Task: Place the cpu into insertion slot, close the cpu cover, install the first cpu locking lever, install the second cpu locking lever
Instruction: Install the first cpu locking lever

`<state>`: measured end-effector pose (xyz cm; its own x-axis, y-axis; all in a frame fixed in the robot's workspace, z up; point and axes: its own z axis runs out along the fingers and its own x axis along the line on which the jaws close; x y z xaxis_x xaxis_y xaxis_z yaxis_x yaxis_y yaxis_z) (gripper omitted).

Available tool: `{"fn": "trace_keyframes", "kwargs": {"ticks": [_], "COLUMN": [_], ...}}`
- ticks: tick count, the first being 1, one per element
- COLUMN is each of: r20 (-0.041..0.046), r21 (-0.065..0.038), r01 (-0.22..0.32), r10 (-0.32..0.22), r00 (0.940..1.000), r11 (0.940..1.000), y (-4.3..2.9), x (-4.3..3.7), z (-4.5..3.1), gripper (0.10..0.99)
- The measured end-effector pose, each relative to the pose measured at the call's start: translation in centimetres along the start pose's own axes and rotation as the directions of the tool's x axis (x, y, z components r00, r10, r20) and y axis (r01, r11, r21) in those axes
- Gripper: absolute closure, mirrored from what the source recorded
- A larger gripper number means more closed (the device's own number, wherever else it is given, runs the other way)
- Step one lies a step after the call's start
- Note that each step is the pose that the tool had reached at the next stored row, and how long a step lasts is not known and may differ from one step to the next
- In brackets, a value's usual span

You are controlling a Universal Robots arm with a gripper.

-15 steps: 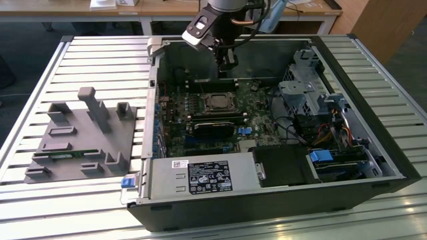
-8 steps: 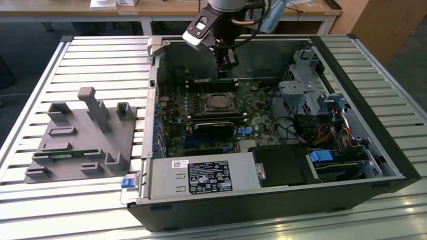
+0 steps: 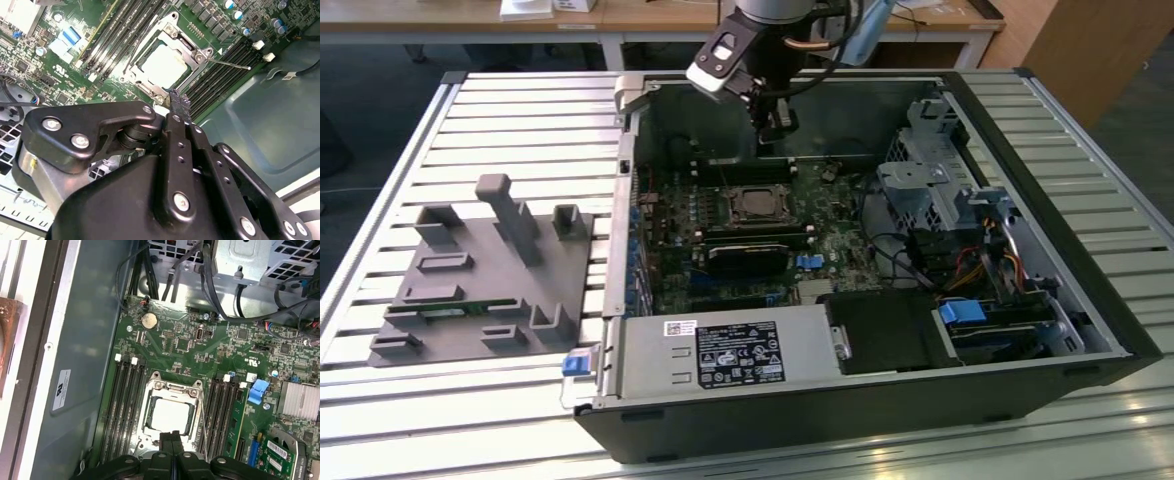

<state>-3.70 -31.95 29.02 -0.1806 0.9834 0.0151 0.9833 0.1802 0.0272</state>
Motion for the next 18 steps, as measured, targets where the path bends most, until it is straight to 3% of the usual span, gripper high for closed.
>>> {"fn": "trace_keyframes", "kwargs": {"ticks": [9,18], "r20": [-0.0016,-0.0048], "r21": [-0.001,0.001], "r01": [0.07,0.18], "r10": [-0.07,-0.18], "r00": [0.9975,0.9836], "r11": [0.9975,0.9836], "y": [-0.02,-0.02], "x": [0.0,0.0], "z": [0.0,0.0], "gripper": [0.98,0.98]}}
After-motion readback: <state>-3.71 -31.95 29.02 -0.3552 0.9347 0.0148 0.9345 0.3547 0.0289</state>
